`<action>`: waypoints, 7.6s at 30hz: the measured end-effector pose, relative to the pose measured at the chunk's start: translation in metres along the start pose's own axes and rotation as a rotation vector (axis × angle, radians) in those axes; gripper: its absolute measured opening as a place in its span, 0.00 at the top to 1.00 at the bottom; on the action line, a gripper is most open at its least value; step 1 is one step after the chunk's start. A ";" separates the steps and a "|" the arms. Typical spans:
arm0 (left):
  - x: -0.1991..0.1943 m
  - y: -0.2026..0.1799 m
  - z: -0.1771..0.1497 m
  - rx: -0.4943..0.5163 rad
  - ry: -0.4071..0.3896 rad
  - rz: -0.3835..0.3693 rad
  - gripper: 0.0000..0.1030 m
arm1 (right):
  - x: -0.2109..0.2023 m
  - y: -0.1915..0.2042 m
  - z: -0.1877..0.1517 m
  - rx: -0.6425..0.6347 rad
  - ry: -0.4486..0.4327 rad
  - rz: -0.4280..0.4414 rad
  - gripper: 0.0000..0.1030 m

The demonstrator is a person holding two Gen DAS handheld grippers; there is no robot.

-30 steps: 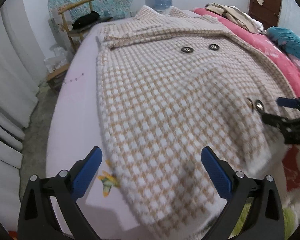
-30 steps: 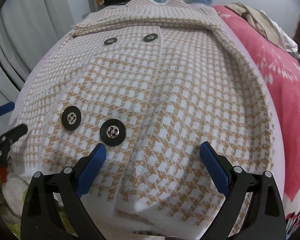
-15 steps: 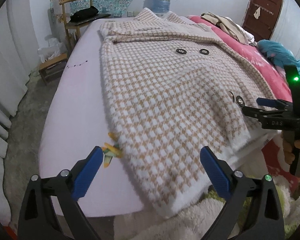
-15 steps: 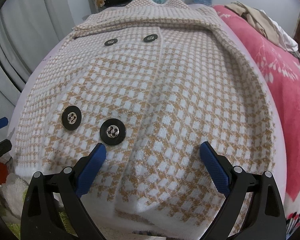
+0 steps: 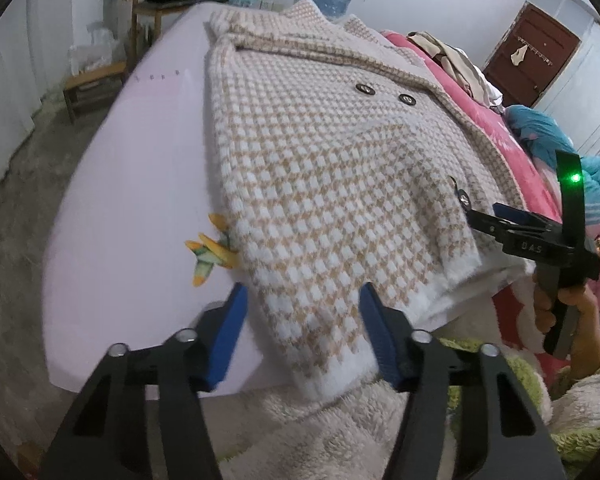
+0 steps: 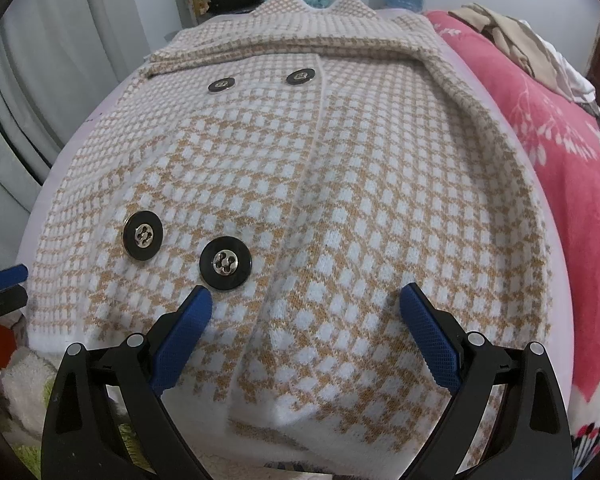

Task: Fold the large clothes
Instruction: 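Move both open tools to the coat hem at the bed edge, then close both tools on the coat hem edge, then lift the hem with both tools and fold it toward the collar, then lay the folded hem onto the coat and open both tools, then move both open tools over the folded coat edge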

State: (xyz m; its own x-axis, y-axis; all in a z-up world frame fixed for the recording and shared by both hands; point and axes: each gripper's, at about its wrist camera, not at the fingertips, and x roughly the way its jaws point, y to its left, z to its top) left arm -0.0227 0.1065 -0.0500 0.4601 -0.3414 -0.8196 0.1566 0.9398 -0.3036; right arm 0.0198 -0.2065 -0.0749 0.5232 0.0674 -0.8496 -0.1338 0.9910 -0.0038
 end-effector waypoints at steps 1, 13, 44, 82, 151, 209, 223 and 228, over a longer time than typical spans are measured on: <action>0.002 0.001 -0.001 -0.009 0.013 -0.017 0.53 | 0.000 0.000 0.000 0.001 0.000 0.000 0.12; 0.014 0.003 -0.008 -0.024 0.112 -0.043 0.57 | 0.000 0.000 -0.001 0.004 -0.002 -0.001 0.12; 0.020 -0.007 -0.006 0.053 0.128 0.015 0.57 | -0.032 -0.110 -0.025 0.308 -0.035 -0.134 0.38; 0.014 -0.013 -0.006 0.053 0.062 0.059 0.90 | -0.042 -0.094 -0.056 0.318 -0.034 -0.084 0.94; 0.053 0.085 0.204 -0.239 -0.050 -0.124 0.84 | 0.022 -0.153 0.097 0.584 -0.212 0.221 0.94; 0.030 0.021 0.091 -0.090 -0.179 0.169 0.90 | -0.019 -0.124 0.018 0.601 -0.239 0.125 0.87; -0.022 0.028 0.069 -0.014 -0.103 0.090 0.89 | -0.065 -0.125 -0.021 0.629 -0.197 0.272 0.79; -0.015 0.066 0.051 -0.158 -0.017 0.029 0.79 | -0.062 -0.153 -0.051 0.724 -0.129 0.197 0.54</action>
State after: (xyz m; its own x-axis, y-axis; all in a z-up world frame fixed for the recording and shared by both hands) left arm 0.0254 0.1740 -0.0325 0.4771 -0.3123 -0.8215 0.0041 0.9355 -0.3533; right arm -0.0351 -0.3684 -0.0481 0.6474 0.2201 -0.7297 0.3271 0.7845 0.5269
